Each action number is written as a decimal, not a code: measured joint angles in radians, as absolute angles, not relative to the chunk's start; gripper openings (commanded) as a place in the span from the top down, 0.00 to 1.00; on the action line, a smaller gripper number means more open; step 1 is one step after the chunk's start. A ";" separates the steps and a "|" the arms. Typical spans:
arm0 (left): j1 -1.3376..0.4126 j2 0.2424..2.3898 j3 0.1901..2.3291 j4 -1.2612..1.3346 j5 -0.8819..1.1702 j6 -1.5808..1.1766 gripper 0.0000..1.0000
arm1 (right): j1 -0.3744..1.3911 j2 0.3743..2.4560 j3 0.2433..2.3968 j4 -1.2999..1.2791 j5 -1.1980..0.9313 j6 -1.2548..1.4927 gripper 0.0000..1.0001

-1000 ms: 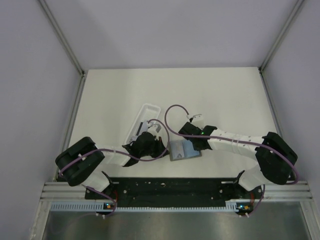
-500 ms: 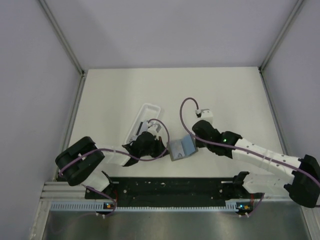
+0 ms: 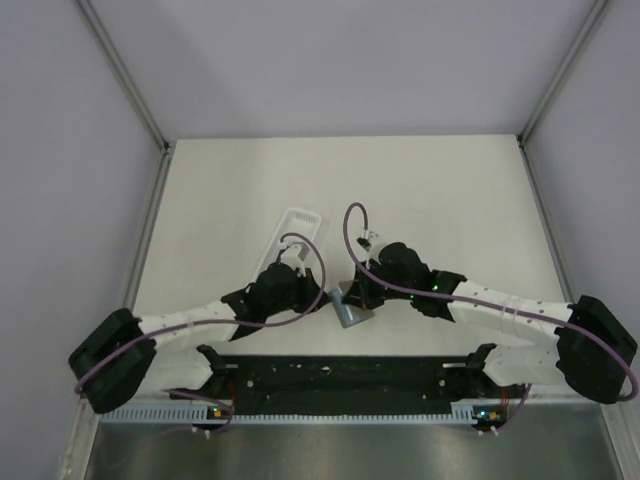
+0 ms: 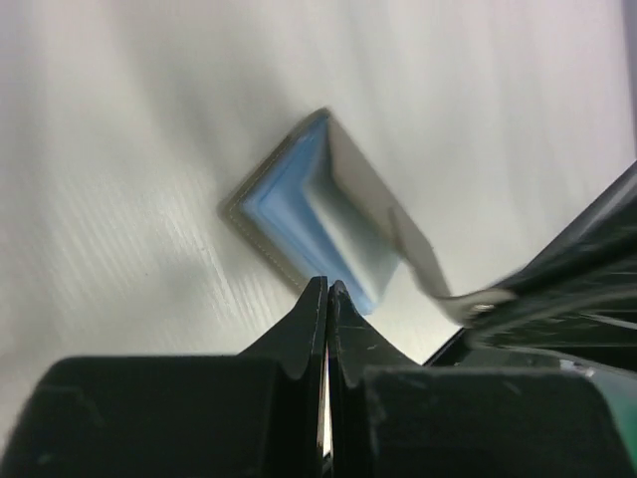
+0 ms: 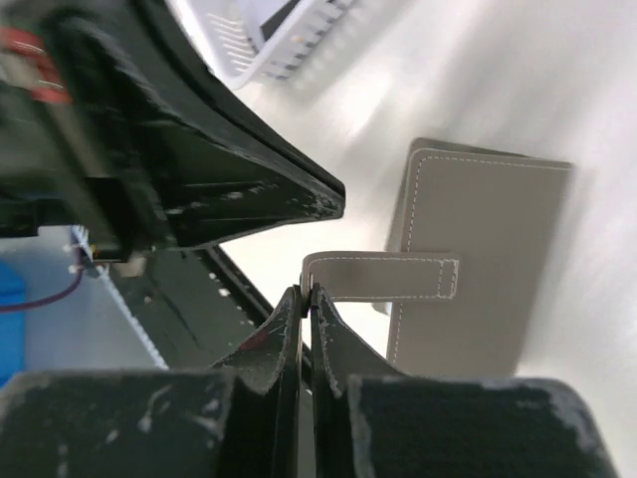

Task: Put the credit cards into the card holder
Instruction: Close the card holder at the corner of the board.

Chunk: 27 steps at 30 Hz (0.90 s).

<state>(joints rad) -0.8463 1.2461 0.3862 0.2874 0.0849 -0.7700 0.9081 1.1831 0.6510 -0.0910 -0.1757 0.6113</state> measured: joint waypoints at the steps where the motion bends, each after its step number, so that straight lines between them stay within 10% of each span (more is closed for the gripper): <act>1: -0.846 1.196 0.386 0.260 0.071 -0.773 1.00 | 0.908 1.199 0.642 -0.063 -0.196 0.616 1.00; 4: -0.846 1.001 0.387 0.141 0.001 -0.780 1.00 | 0.912 1.268 0.627 0.027 -0.255 0.638 1.00; 9: -0.846 0.775 0.391 -0.039 -0.103 -0.783 1.00 | 0.919 1.406 0.626 0.145 -0.329 0.661 0.63; 12: -0.846 0.713 0.391 -0.112 -0.154 -0.783 1.00 | 0.922 1.454 0.622 0.168 -0.362 0.666 0.56; 22: -0.846 0.691 0.397 -0.200 -0.237 -0.757 1.00 | 0.922 1.278 0.637 0.095 -0.384 0.616 0.60; 27: -0.846 0.719 0.419 -0.202 -0.244 -0.752 1.00 | 0.923 1.108 0.657 0.047 -0.302 0.580 0.80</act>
